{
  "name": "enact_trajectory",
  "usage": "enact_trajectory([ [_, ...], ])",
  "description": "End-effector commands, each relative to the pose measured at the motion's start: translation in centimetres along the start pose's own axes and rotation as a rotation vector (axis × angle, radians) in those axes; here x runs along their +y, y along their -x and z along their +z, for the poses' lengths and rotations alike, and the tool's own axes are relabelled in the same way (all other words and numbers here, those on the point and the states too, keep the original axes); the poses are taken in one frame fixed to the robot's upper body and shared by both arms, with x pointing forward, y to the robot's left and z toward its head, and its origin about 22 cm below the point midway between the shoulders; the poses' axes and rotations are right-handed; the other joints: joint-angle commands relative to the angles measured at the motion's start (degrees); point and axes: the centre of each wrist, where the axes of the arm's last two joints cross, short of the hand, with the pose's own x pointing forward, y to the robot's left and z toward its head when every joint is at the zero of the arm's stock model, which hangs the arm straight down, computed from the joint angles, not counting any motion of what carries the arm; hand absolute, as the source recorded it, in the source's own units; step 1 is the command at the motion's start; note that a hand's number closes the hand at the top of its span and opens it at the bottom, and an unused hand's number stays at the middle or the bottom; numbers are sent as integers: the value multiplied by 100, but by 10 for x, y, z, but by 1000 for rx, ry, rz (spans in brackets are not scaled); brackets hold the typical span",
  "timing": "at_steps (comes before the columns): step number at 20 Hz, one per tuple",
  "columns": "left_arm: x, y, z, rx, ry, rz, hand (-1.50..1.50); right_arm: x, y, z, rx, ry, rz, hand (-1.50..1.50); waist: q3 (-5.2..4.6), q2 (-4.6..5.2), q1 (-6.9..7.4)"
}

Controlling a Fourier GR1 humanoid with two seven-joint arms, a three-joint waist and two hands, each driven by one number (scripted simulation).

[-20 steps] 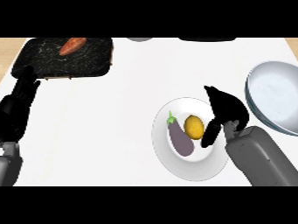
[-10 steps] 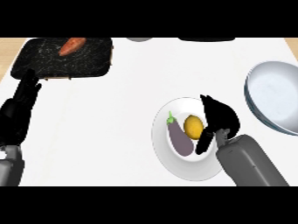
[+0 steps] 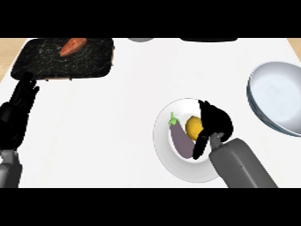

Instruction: Pick the lemon from the plate and place it in the bowl

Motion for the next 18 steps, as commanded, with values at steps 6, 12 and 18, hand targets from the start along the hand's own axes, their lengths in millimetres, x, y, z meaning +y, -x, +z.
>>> enact_trajectory([
  [6, 8, -6, 1, 7, 7, 10, 0, 1, -4, -34, 26, -44, -25, -150, 2, 6, 33],
  [12, -7, -8, -13, 5, 5, 2, 0, 31, -11, -39, -81, -51, -16, 150, 2, 14, 25],
  [18, -11, 2, 3, -2, -4, 3, 0, 28, 0, -35, -104, -40, -38, 150, 1, -4, -2],
])
